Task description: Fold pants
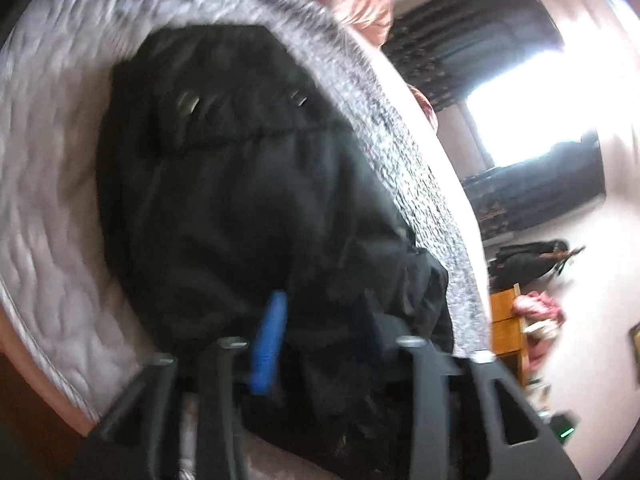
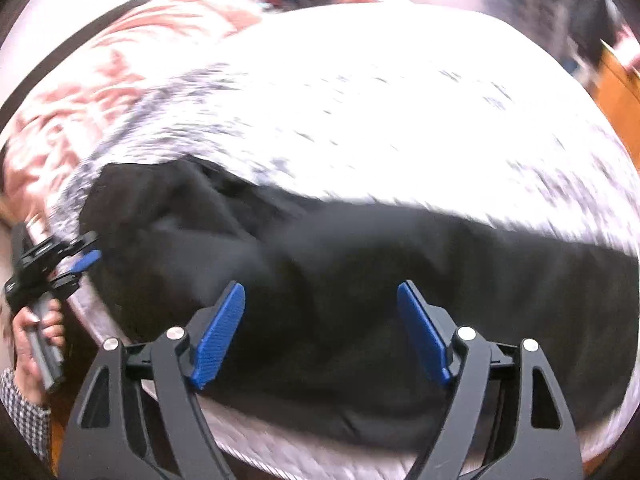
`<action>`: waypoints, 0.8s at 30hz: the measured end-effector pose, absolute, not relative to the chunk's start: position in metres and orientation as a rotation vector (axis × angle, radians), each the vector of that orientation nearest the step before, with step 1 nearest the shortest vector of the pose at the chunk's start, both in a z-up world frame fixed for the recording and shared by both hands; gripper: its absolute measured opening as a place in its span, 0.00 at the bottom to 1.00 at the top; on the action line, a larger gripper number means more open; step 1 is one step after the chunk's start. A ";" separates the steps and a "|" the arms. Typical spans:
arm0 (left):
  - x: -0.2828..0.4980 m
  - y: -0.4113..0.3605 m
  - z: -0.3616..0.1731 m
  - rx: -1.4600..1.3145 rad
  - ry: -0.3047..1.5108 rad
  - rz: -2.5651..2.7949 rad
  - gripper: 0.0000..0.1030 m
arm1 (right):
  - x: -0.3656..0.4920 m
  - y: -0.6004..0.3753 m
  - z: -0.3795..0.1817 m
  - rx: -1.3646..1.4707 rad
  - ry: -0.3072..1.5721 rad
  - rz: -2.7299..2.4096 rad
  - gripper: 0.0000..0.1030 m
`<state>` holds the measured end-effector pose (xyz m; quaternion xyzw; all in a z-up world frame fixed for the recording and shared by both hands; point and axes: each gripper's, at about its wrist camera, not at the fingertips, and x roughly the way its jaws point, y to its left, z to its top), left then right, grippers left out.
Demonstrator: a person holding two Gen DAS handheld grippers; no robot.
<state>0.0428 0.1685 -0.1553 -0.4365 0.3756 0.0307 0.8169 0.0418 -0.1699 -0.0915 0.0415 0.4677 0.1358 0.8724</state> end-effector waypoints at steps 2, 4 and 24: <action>0.046 0.170 -0.150 -0.922 0.798 0.073 0.58 | 0.066 -0.146 -0.092 0.054 0.995 0.359 0.78; 0.057 0.170 -0.152 -0.923 0.832 0.066 0.66 | 0.093 -0.117 -0.100 0.025 1.038 0.433 0.79; 0.053 0.156 -0.155 -0.707 0.871 0.067 0.74 | 0.175 -0.005 -0.088 -0.219 1.050 0.601 0.07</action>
